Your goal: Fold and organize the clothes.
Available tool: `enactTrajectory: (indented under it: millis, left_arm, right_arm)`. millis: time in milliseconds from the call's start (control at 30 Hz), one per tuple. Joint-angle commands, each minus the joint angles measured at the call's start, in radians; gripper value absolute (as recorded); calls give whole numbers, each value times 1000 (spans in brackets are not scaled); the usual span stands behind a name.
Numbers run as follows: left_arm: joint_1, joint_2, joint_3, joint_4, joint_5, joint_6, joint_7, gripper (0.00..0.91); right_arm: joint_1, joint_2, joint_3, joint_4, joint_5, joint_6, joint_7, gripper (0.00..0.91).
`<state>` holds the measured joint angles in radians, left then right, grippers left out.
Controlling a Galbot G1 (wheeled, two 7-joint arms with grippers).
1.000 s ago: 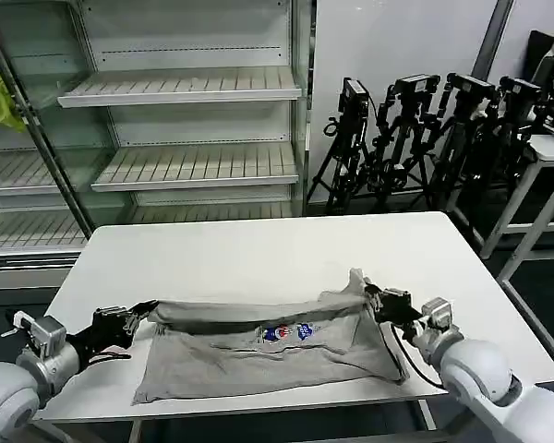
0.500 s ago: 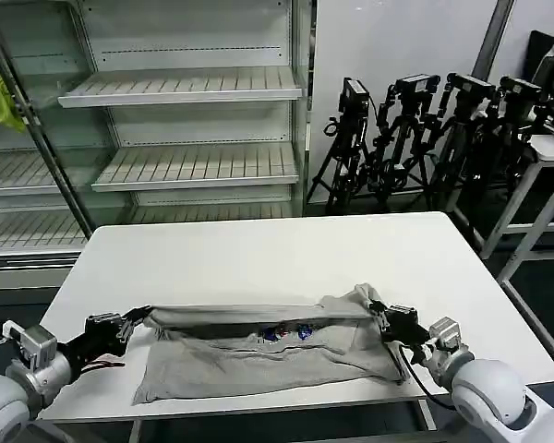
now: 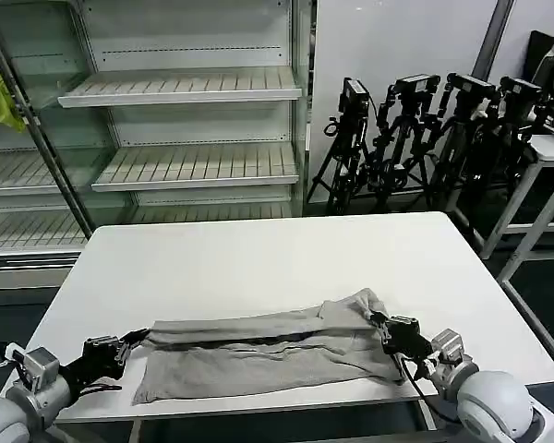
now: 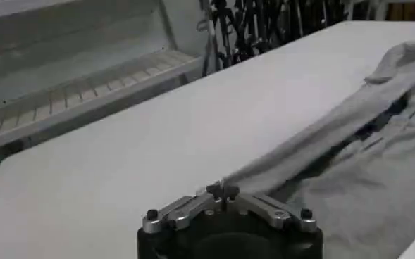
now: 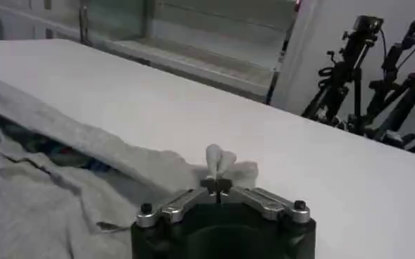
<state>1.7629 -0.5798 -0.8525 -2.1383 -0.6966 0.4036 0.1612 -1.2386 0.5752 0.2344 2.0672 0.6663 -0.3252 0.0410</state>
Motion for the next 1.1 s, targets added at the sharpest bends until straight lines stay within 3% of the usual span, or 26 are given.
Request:
enactTrajectory:
  millis: [33, 67, 100, 133, 400, 633, 867, 1100]
  left_arm:
    - [25, -7, 7, 0, 22, 8, -1, 50]
    - [25, -7, 7, -2, 28, 8, -2, 504]
    - [24, -8, 6, -4, 30, 9, -5, 796]
    - [24, -8, 6, -5, 34, 9, -6, 907]
    - [-11, -19, -49, -26, 64, 7, -18, 907]
    - [-60, -16, -150, -17, -18, 33, -75, 907]
    - [-52, -124, -56, -44, -116, 117, -155, 907]
    - [-108, -250, 22, -34, -214, 152, -194, 907]
  right_arm:
    - [-51, -7, 12, 16, -20, -4, 4, 907]
    - [-58, -8, 17, 19, -25, -4, 4, 907]
    - [-64, -10, 23, 22, -27, -4, 4, 907]
    - [-66, -11, 25, 23, -29, -4, 5, 907]
    - [-109, -24, 107, 64, -20, 4, 14, 907]
    - [-113, 8, 331, 99, 59, 18, 26, 907]
    - [-102, 56, 460, 114, 94, 37, 36, 907]
    - [-119, 95, 479, 166, 96, 36, 51, 907]
